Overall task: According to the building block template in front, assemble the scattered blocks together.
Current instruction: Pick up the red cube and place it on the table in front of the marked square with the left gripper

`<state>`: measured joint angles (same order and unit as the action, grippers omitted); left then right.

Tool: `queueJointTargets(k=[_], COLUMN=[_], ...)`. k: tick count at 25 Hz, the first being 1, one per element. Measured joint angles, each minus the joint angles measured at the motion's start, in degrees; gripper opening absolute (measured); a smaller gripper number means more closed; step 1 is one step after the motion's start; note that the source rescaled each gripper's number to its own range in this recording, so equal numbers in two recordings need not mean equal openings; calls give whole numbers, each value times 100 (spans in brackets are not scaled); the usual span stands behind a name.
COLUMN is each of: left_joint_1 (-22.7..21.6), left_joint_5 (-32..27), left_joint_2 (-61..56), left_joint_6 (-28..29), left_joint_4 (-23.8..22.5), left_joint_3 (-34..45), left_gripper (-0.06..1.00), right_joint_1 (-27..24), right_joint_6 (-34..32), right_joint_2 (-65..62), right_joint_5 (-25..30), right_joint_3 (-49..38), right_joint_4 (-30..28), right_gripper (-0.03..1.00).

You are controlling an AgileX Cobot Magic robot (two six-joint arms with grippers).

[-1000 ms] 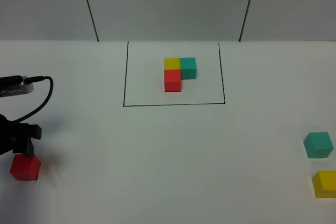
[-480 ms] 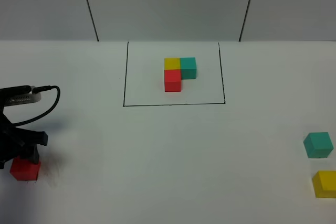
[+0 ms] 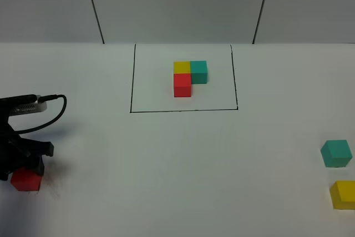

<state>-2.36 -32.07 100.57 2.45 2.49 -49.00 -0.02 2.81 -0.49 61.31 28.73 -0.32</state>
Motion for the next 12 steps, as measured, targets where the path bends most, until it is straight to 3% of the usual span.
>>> queueJointTargets(k=[12], left_joint_1=[0], left_joint_5=[36], left_joint_2=[157], left_joint_6=[0], left_joint_4=[0], left_joint_3=[0], left_gripper=[93], right_joint_1=[0], right_joint_6=[0], right_joint_2=[0], right_joint_5=[0], right_joint_3=[0], right_joint_4=[0], right_gripper=[0])
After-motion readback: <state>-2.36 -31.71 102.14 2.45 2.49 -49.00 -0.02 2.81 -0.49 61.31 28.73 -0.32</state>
